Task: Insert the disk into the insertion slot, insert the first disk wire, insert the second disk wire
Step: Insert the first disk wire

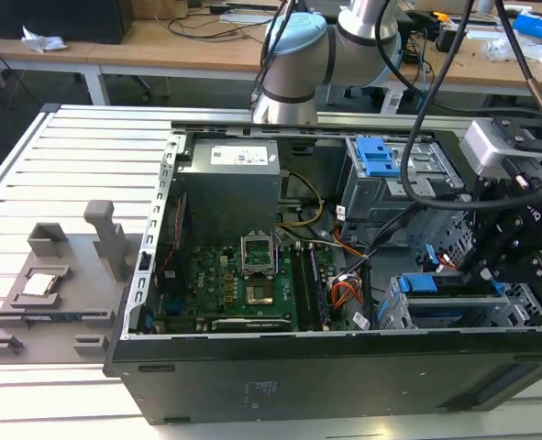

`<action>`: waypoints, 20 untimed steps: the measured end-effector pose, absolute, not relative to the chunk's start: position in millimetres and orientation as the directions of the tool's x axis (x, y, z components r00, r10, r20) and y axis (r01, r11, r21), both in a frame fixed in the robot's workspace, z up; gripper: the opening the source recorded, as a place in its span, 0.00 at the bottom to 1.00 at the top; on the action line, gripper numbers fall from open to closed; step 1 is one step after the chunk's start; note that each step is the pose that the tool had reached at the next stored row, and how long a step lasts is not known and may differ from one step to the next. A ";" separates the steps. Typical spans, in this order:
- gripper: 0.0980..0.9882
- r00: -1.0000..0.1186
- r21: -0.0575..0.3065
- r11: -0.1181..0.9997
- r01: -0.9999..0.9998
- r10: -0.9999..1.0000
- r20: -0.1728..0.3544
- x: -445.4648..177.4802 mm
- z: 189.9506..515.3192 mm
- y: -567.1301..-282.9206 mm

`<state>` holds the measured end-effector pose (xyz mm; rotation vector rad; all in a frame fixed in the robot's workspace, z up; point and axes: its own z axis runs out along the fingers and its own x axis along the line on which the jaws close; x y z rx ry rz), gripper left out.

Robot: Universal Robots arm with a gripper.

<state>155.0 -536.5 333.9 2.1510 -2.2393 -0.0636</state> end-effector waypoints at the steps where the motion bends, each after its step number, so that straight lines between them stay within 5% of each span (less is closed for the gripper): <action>1: 0.17 -0.040 0.054 0.040 -0.998 -0.999 -0.002 155.1 334.4 -536.6; 9: 0.17 -0.040 0.054 0.040 -0.998 -0.999 -0.002 155.0 372.1 -536.5; 12: 0.01 -0.040 0.054 0.040 -0.998 -0.999 -0.002 155.0 378.7 -535.8; 20: 0.01 -0.040 0.054 0.040 -0.998 -0.999 -0.002 155.0 382.1 -535.7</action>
